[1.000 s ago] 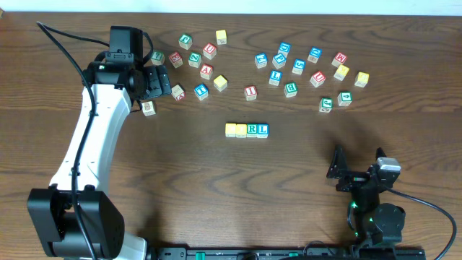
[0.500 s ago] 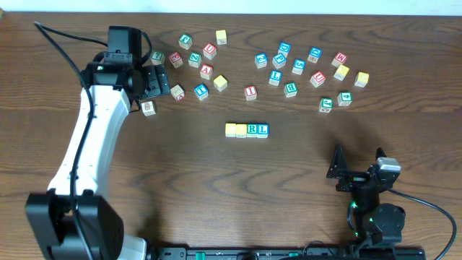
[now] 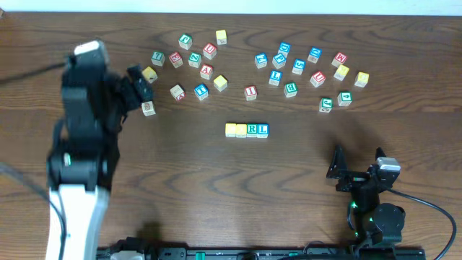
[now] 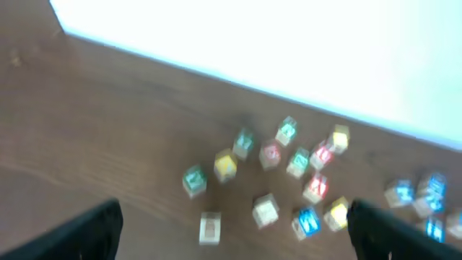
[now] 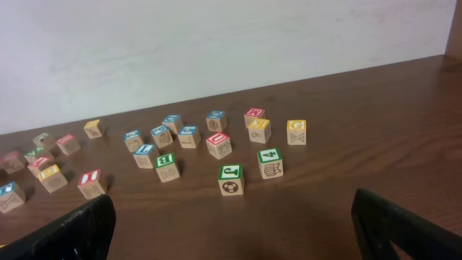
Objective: Spell out CORL
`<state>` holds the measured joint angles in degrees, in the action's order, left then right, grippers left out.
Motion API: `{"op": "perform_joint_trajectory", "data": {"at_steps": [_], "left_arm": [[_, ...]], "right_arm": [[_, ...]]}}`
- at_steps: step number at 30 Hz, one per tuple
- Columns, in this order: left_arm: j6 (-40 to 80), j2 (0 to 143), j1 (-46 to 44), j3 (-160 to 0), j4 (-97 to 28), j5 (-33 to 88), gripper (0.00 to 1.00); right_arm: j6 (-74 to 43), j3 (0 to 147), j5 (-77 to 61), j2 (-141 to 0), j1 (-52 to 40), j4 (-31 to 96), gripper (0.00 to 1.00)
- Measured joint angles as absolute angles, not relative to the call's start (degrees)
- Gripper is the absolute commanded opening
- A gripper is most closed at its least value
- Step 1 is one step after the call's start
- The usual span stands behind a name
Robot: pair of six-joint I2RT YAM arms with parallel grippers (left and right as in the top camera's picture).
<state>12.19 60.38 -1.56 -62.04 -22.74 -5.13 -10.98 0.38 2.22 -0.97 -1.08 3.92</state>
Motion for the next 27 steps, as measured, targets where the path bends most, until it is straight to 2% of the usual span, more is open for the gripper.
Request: {"op": "perform_joint_trajectory", "data": {"at_steps": [3, 8, 17, 27], "left_arm": [[12.21, 50.98, -1.32, -50.09, -11.46, -5.1, 0.98], [12.1, 35.38, -0.6, -31.77, -1.28, -5.1, 0.98], [8.73, 13.19, 0.69, -10.39, 1.87, -5.13, 0.98], [0.73, 6.87, 0.71, -3.4, 3.22, -5.13, 0.97]], "right_arm": [[-10.98, 0.4, 2.13, -0.97, -1.08, 3.92, 0.99], [-10.98, 0.38, 2.13, -0.99, -1.08, 3.92, 0.99], [-10.98, 0.4, 2.11, -0.99, -1.08, 3.9, 0.99], [-10.98, 0.4, 2.11, -0.99, -1.08, 3.92, 0.99]]}}
